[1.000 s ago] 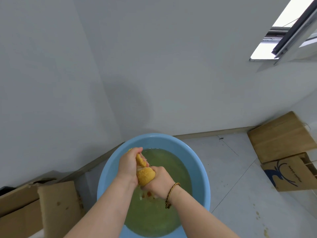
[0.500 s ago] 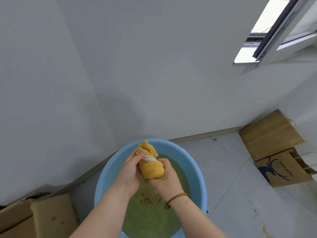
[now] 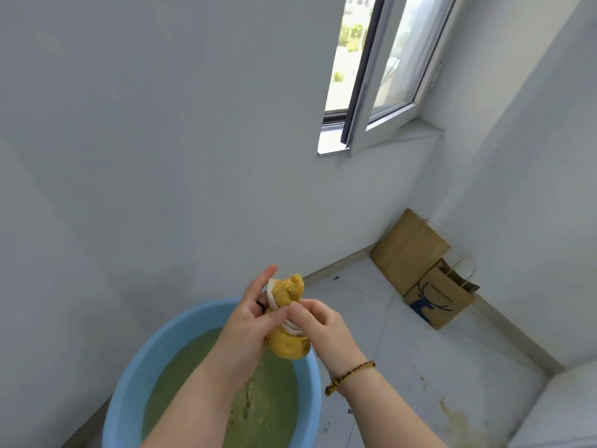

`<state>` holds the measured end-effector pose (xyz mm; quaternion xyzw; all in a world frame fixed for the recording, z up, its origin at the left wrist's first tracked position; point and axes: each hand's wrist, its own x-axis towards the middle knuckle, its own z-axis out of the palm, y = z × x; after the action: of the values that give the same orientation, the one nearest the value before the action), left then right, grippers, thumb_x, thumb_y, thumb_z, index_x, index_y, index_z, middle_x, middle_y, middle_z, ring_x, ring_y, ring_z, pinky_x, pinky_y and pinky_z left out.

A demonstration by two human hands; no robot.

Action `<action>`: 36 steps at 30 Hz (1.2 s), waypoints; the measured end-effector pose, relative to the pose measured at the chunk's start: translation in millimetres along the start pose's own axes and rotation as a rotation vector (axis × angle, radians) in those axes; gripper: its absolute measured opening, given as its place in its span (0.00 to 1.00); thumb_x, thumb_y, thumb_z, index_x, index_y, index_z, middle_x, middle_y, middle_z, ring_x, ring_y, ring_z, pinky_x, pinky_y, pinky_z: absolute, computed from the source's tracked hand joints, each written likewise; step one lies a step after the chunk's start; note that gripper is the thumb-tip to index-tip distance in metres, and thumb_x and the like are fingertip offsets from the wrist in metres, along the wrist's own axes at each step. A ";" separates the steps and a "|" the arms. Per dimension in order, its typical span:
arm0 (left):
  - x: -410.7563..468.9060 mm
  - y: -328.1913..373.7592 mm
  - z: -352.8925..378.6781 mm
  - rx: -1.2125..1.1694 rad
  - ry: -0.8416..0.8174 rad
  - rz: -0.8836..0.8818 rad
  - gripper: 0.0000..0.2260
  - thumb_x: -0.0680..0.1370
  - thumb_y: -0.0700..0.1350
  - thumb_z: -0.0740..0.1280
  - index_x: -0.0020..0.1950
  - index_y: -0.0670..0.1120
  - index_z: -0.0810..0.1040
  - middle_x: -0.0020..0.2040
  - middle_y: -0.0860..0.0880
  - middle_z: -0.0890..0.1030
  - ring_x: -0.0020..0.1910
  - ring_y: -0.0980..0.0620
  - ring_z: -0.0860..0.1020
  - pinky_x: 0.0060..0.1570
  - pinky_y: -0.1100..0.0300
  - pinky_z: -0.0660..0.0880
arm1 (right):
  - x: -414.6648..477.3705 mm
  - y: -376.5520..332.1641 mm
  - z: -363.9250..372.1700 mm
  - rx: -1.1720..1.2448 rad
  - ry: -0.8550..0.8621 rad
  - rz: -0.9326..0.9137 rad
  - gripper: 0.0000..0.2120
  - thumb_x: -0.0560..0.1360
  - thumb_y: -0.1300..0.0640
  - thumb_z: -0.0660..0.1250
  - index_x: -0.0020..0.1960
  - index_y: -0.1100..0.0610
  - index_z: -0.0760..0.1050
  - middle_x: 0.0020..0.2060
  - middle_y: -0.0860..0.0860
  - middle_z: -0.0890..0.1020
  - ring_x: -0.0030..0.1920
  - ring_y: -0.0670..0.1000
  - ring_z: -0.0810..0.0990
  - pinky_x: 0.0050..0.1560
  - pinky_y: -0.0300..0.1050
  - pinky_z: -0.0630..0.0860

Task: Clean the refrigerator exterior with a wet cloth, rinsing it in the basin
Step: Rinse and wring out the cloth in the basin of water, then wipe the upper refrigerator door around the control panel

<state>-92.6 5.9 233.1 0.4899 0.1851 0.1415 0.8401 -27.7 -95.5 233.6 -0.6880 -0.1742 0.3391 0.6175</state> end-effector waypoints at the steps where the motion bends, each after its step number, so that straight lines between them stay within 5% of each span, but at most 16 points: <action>1: -5.6 1.3 14.9 0.033 -0.066 0.003 0.23 0.66 0.37 0.66 0.57 0.57 0.72 0.52 0.52 0.81 0.45 0.57 0.82 0.39 0.66 0.77 | -11.8 -5.4 -11.2 0.038 0.029 -0.031 0.10 0.68 0.50 0.69 0.45 0.56 0.76 0.37 0.46 0.80 0.35 0.38 0.78 0.37 0.30 0.75; 7: -46.0 -17.4 107.5 0.242 -0.344 0.063 0.27 0.74 0.28 0.61 0.59 0.59 0.68 0.59 0.57 0.75 0.50 0.64 0.79 0.44 0.68 0.75 | -101.7 -23.3 -81.0 0.114 0.207 -0.149 0.13 0.65 0.49 0.66 0.42 0.57 0.78 0.34 0.47 0.81 0.33 0.39 0.79 0.37 0.32 0.76; 10: -75.8 -31.9 164.7 0.359 -0.485 0.114 0.27 0.71 0.31 0.68 0.59 0.58 0.66 0.60 0.62 0.69 0.51 0.67 0.77 0.44 0.69 0.74 | -163.0 -34.0 -124.1 0.100 0.301 -0.226 0.11 0.67 0.48 0.66 0.41 0.55 0.79 0.31 0.46 0.82 0.33 0.39 0.79 0.36 0.31 0.75; 14: -112.8 -45.3 244.1 0.524 -0.388 0.216 0.23 0.68 0.39 0.73 0.53 0.59 0.67 0.55 0.57 0.71 0.53 0.57 0.74 0.49 0.62 0.75 | -240.9 -44.9 -174.0 0.139 0.563 -0.387 0.04 0.74 0.53 0.67 0.41 0.51 0.78 0.32 0.45 0.82 0.33 0.33 0.78 0.32 0.25 0.71; 17: -150.7 -55.8 295.4 0.631 -0.363 0.335 0.16 0.68 0.40 0.73 0.44 0.56 0.70 0.48 0.52 0.74 0.44 0.57 0.74 0.43 0.66 0.73 | -286.8 -47.5 -197.7 0.151 0.732 -0.450 0.03 0.74 0.55 0.67 0.43 0.53 0.78 0.35 0.47 0.81 0.33 0.38 0.78 0.32 0.27 0.71; 22: -200.5 -73.4 355.2 0.608 -0.525 0.406 0.21 0.66 0.31 0.71 0.43 0.56 0.71 0.48 0.46 0.76 0.42 0.56 0.76 0.32 0.73 0.72 | -344.9 -53.4 -221.6 0.032 0.909 -0.484 0.11 0.65 0.56 0.75 0.42 0.46 0.74 0.39 0.46 0.81 0.40 0.43 0.79 0.39 0.34 0.76; 25: -212.1 -85.5 378.6 0.591 -0.611 0.341 0.18 0.61 0.38 0.72 0.43 0.56 0.74 0.46 0.45 0.80 0.41 0.52 0.79 0.39 0.62 0.77 | -373.9 -50.3 -241.8 0.019 0.984 -0.454 0.08 0.70 0.59 0.71 0.45 0.49 0.74 0.43 0.51 0.81 0.40 0.43 0.80 0.39 0.35 0.76; 29: -217.1 -97.3 407.2 0.472 -0.829 0.161 0.19 0.65 0.32 0.73 0.45 0.55 0.78 0.37 0.55 0.84 0.37 0.59 0.81 0.36 0.65 0.76 | -412.6 -44.4 -281.7 0.116 1.048 -0.461 0.06 0.75 0.64 0.63 0.43 0.56 0.77 0.35 0.49 0.80 0.33 0.41 0.78 0.34 0.31 0.74; 33: -207.6 -107.1 437.4 0.246 -0.973 -0.145 0.09 0.70 0.36 0.66 0.47 0.46 0.82 0.41 0.46 0.85 0.41 0.50 0.82 0.40 0.61 0.78 | -438.0 -39.7 -318.6 0.316 1.039 -0.481 0.09 0.75 0.63 0.61 0.42 0.57 0.79 0.35 0.51 0.82 0.39 0.48 0.80 0.39 0.37 0.78; 36: -199.3 -120.3 471.3 0.113 -1.006 -0.273 0.09 0.71 0.41 0.63 0.48 0.40 0.80 0.36 0.44 0.84 0.34 0.51 0.82 0.33 0.62 0.78 | -447.8 -37.5 -356.5 0.449 0.989 -0.510 0.12 0.72 0.63 0.65 0.54 0.55 0.76 0.37 0.49 0.83 0.39 0.48 0.81 0.37 0.38 0.77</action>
<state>-51.5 -498.5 375.0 0.5133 -0.1718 -0.2324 0.8081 -95.6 -644.6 385.2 -0.5534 0.0501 -0.1520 0.8174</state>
